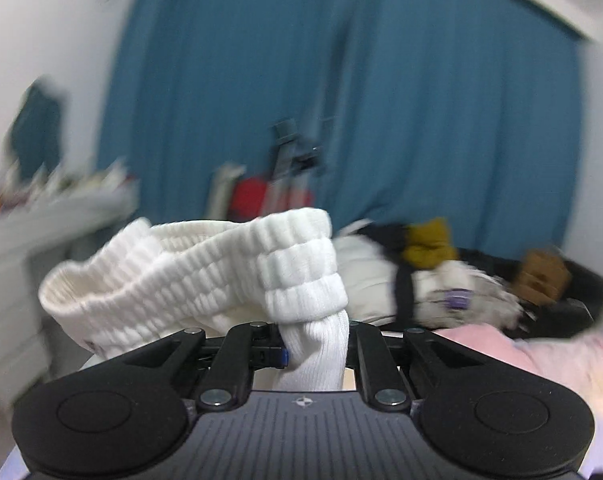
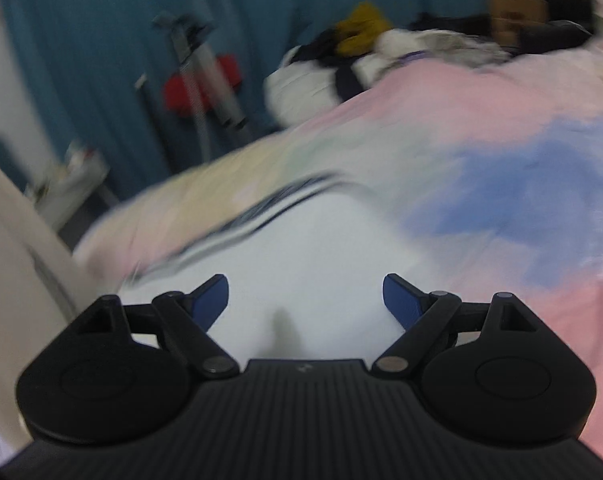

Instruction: Fold clothes

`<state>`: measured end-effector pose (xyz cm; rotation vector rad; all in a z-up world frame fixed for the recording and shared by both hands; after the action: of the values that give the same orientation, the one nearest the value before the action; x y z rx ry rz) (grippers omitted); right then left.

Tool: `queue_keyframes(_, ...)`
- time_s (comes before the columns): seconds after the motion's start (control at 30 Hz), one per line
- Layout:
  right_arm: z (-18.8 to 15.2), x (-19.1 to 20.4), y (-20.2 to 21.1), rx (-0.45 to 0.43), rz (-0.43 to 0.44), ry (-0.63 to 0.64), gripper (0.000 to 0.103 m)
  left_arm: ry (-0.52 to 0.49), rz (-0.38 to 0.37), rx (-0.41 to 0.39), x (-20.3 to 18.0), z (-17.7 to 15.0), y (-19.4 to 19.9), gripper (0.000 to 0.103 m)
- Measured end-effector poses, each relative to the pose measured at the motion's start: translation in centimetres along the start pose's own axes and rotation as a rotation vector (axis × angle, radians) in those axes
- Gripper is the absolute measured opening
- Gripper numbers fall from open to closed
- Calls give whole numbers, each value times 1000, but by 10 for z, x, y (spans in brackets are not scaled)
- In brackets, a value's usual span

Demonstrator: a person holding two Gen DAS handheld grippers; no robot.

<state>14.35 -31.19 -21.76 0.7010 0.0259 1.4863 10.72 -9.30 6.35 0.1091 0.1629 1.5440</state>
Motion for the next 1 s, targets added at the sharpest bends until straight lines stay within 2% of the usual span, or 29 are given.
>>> queue_keyframes(0.1, 26, -40, 10, -57, -70, -87, 86, -112, -87, -30, -85, -33, -15, 14)
queue_keyframes(0.17, 40, -68, 17, -90, -118, -141, 86, -165, -138, 2, -128, -68, -26, 14)
queue_keyframes(0.23, 52, -99, 23, -112, -159, -216, 86, -232, -187, 71, -166, -114, -40, 14)
queue_keyframes(0.33, 59, -134, 27, -118, -139, -346, 87, -366, -250, 179, -207, -182, -58, 13)
queue_keyframes(0.4, 55, -144, 21, -82, -58, -418, 87, -442, -286, 217, -221, -212, -64, 17)
queue_keyframes(0.53, 50, -144, -1, 28, 123, -497, 82, -590, -338, 216, -218, -223, -55, 32)
queue_keyframes(0.57, 50, -140, -7, 51, 164, -501, 82, -615, -349, 226, -215, -222, -51, 38)
queue_keyframes(0.6, 52, -132, -14, 66, 198, -486, 82, -638, -358, 240, -212, -220, -46, 52)
queue_keyframes(0.63, 53, -124, -21, 82, 227, -457, 80, -657, -368, 255, -204, -218, -43, 57)
queue_keyframes(0.67, 55, -115, -28, 99, 255, -428, 71, -678, -377, 268, -191, -218, -36, 57)
queue_keyframes(0.7, 56, -108, -36, 118, 276, -395, 69, -701, -386, 280, -175, -220, -27, 58)
queue_keyframes(0.77, 61, -94, -51, 145, 301, -315, 68, -724, -379, 315, -138, -224, -19, 58)
queue_keyframes(0.83, 66, -82, -63, 154, 319, -222, 68, -700, -383, 358, -111, -224, -8, 58)
queue_keyframes(0.93, 74, -69, -75, 155, 368, -171, 68, -661, -395, 385, -94, -226, -16, 58)
queue_keyframes(1.0, 76, -67, -83, 152, 421, -211, 68, -643, -404, 393, -89, -228, -23, 57)
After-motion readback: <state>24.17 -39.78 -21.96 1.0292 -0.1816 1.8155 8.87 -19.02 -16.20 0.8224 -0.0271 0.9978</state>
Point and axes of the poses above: each gripper's, at about its wrist camera, not at the fingertips, and y roughly against the way its jaws point, x to its left, z to its top, the point moved 5 cm from there along -y, roughly the way its jaws point, and after that the axes turned 5 degrees about -x, right-handed, at the moved point
